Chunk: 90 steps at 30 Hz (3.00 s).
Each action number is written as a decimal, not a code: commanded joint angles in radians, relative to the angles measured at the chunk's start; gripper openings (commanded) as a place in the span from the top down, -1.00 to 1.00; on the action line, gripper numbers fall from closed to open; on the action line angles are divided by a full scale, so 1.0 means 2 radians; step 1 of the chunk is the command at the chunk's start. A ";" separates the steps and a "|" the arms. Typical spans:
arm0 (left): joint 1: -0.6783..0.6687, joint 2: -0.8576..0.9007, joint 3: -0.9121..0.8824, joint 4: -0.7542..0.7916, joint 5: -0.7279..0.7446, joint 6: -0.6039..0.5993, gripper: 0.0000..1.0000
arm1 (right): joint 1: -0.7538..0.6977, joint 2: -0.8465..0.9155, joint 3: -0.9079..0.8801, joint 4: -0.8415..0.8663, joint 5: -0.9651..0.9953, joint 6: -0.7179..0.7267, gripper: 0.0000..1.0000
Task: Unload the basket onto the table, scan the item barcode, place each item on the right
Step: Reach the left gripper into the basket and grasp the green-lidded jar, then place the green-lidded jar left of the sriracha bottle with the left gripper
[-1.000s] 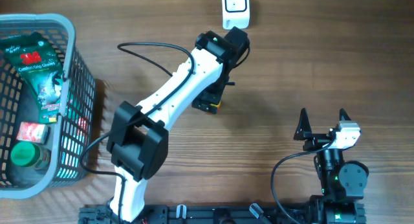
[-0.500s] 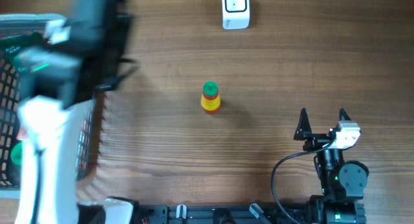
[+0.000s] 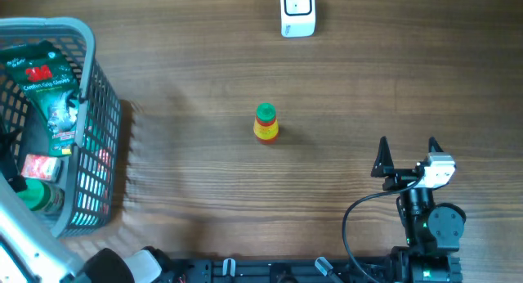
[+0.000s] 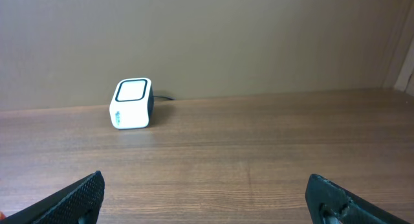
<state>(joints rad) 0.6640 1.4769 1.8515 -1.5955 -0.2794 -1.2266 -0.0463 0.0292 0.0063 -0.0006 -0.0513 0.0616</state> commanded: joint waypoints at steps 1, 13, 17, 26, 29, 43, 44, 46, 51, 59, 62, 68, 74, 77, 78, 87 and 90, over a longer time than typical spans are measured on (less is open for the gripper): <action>0.026 0.006 -0.079 0.061 0.005 -0.049 -1.00 | 0.002 0.000 -0.001 0.001 0.003 -0.005 -0.99; 0.031 0.007 -0.307 0.226 -0.001 -0.283 -1.00 | 0.002 0.000 -0.001 0.001 0.003 -0.005 -1.00; 0.031 0.019 -0.323 0.275 -0.001 -0.283 -1.00 | 0.002 0.000 -0.001 0.001 0.003 -0.005 -1.00; 0.067 0.073 -0.323 0.291 0.001 -0.277 -1.00 | 0.002 0.000 -0.001 0.001 0.003 -0.005 -1.00; 0.080 0.077 -0.323 0.292 0.001 -0.277 -1.00 | 0.002 0.000 -0.001 0.001 0.003 -0.005 -0.99; 0.107 0.144 -0.323 0.319 0.003 -0.235 -0.82 | 0.002 0.000 -0.001 0.001 0.003 -0.004 -1.00; 0.107 0.143 -0.323 0.321 0.003 -0.227 -0.68 | 0.002 0.000 -0.001 0.001 0.003 -0.005 -1.00; 0.107 0.143 -0.323 0.320 0.004 -0.222 -0.39 | 0.002 0.000 -0.001 0.001 0.003 -0.005 -0.99; 0.107 0.140 -0.322 0.321 0.017 -0.188 -0.07 | 0.002 0.000 -0.001 0.001 0.003 -0.005 -0.97; 0.107 0.074 -0.217 0.298 0.094 -0.076 0.08 | 0.002 0.000 -0.001 0.001 0.003 -0.005 -1.00; 0.107 0.040 -0.154 0.283 0.162 -0.027 0.05 | 0.002 0.000 -0.001 0.001 0.003 -0.005 -0.99; 0.103 -0.018 -0.086 0.279 0.308 0.021 0.02 | 0.002 0.000 -0.001 0.001 0.003 -0.005 -0.99; 0.045 -0.105 -0.072 0.288 0.360 0.023 -0.01 | 0.002 0.000 -0.001 0.001 0.003 -0.005 -0.99; -0.021 -0.140 -0.072 0.300 0.358 0.039 -0.01 | 0.002 0.000 -0.001 0.001 0.003 -0.005 -1.00; -0.050 -0.151 -0.072 0.300 0.352 0.040 -0.01 | 0.002 0.000 -0.001 0.001 0.003 -0.005 -1.00; -0.323 -0.136 -0.072 0.247 0.175 0.083 -0.06 | 0.002 0.000 -0.001 0.001 0.003 -0.005 -1.00; -0.398 -0.098 -0.072 0.210 0.128 0.086 -0.07 | 0.002 0.000 -0.001 0.001 0.003 -0.005 -1.00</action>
<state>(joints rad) 0.0071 1.2030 1.6905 -1.1278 0.1505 -1.0977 -0.0463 0.0292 0.0063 -0.0006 -0.0513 0.0616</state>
